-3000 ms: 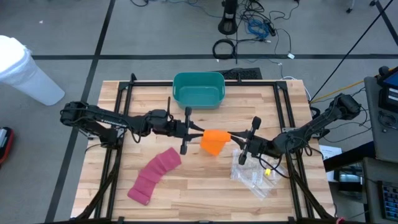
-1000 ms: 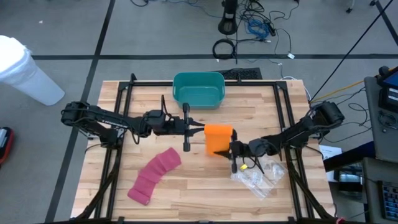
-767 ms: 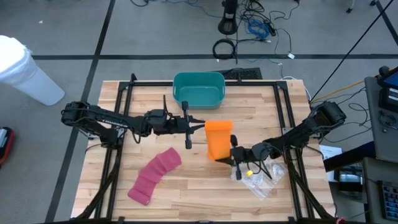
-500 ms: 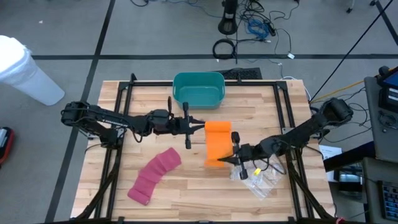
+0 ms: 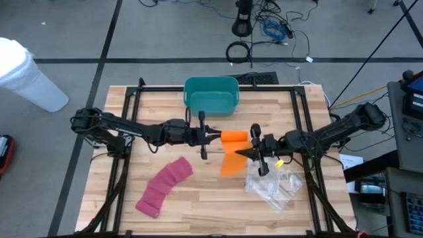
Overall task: Roll bandage
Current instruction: Roll the orange bandage
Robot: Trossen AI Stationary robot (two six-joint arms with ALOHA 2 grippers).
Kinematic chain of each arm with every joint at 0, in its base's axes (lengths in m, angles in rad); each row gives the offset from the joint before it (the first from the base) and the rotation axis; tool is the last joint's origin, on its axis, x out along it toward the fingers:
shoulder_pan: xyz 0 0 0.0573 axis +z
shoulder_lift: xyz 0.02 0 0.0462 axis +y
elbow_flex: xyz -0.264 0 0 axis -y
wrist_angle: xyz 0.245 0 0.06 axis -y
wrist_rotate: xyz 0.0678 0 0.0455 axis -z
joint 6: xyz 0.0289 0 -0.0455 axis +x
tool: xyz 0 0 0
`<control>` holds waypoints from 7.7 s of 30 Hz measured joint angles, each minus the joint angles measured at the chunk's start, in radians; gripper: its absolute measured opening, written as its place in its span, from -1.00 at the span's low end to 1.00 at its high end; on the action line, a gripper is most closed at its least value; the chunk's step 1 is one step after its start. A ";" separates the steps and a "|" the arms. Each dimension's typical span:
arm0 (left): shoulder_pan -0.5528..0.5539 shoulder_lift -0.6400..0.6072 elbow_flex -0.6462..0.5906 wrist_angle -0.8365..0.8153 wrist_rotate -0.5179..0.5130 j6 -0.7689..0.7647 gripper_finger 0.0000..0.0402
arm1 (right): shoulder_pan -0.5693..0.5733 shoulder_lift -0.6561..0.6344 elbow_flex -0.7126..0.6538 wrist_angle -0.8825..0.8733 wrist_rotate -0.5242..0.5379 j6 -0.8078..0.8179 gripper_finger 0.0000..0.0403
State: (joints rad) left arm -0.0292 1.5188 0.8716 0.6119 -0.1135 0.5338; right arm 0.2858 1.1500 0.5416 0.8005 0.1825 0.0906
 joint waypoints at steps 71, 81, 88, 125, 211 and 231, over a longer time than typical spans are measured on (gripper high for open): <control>-0.118 0.030 0.016 0.109 0.402 0.101 -0.96 | -0.371 -0.293 0.146 -1.299 -0.047 0.479 0.17; -0.124 0.018 0.016 0.150 0.128 0.010 -0.96 | -0.173 -0.289 -0.050 -0.952 0.057 0.367 0.17; -0.105 -0.015 0.016 0.135 0.023 -0.037 -0.96 | -0.045 -0.277 -0.276 -0.408 0.048 0.185 0.17; 0.071 -0.051 -0.017 0.135 0.164 -0.182 -0.96 | -0.184 0.485 -0.193 0.262 0.124 -0.043 -0.96; 0.053 -0.051 -0.118 0.139 0.275 0.004 -0.96 | -0.326 0.007 0.213 -0.475 0.025 0.059 -0.66; 0.034 -0.056 -0.118 0.143 0.271 -0.003 -0.96 | -0.438 -0.017 0.257 -0.594 -0.318 0.328 -0.05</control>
State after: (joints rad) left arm 0.0045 1.4628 0.7540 0.7547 0.1577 0.5304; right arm -0.1523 1.1332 0.7988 0.2068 -0.1358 0.4182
